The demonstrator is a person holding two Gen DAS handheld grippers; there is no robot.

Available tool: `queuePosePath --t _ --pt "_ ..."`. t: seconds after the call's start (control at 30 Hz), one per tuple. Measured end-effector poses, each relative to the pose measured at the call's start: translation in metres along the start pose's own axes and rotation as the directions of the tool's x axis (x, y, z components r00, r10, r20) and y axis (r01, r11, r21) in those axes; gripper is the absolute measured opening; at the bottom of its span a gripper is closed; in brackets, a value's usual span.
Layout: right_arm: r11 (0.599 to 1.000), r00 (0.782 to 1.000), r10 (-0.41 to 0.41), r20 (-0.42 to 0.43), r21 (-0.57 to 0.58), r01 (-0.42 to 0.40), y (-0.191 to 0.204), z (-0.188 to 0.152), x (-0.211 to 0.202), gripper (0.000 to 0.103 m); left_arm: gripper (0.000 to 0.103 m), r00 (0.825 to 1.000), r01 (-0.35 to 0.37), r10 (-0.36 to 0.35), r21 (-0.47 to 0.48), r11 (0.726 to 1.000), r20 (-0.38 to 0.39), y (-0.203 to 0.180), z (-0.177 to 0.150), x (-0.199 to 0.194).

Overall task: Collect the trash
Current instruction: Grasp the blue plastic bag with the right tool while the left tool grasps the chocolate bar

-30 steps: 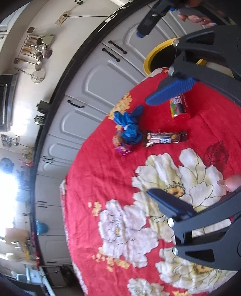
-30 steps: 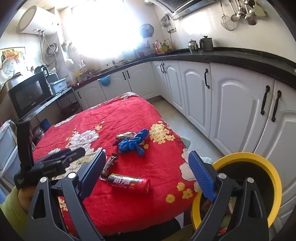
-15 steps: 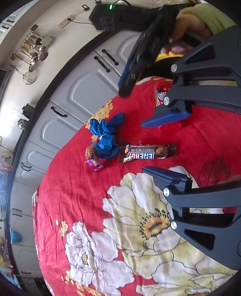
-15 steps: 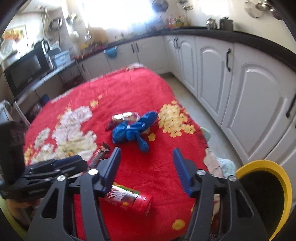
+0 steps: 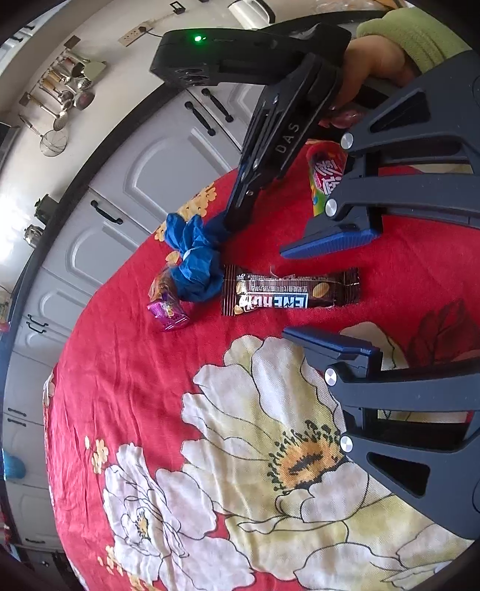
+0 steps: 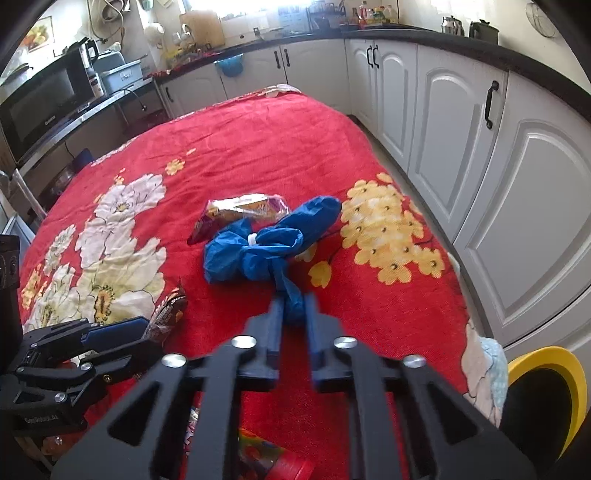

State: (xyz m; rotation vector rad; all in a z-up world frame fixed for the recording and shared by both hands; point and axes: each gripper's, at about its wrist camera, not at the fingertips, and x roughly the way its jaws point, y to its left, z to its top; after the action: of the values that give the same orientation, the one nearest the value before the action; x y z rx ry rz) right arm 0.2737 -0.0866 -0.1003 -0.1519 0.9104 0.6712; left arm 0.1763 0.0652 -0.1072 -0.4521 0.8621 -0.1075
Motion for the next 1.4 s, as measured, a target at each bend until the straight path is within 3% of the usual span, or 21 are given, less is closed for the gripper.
queuePosePath --t 0.33,0.5,0.93,1.4 --pt "0.997 0.999 0.011 0.047 0.073 -0.014 -0.014 -0.023 -0.021 0.003 0.012 1.000 -0.012 0.012 0.004 1.000 -0.003 0.008 -0.004 0.001" --pt "0.994 0.995 -0.006 0.099 0.105 -0.004 -0.022 -0.030 -0.043 0.003 0.009 1.000 -0.018 0.018 0.006 1.000 -0.003 0.006 -0.006 -0.001" --pt "0.985 0.978 -0.016 0.206 0.169 -0.020 -0.034 -0.049 -0.098 0.003 0.008 0.999 -0.028 0.027 0.017 0.999 0.029 0.002 -0.008 -0.018" --pt "0.979 0.958 -0.046 0.282 0.202 -0.012 -0.049 -0.076 -0.160 0.003 0.008 0.993 -0.008 -0.002 0.090 0.996 0.114 -0.033 -0.002 -0.048"
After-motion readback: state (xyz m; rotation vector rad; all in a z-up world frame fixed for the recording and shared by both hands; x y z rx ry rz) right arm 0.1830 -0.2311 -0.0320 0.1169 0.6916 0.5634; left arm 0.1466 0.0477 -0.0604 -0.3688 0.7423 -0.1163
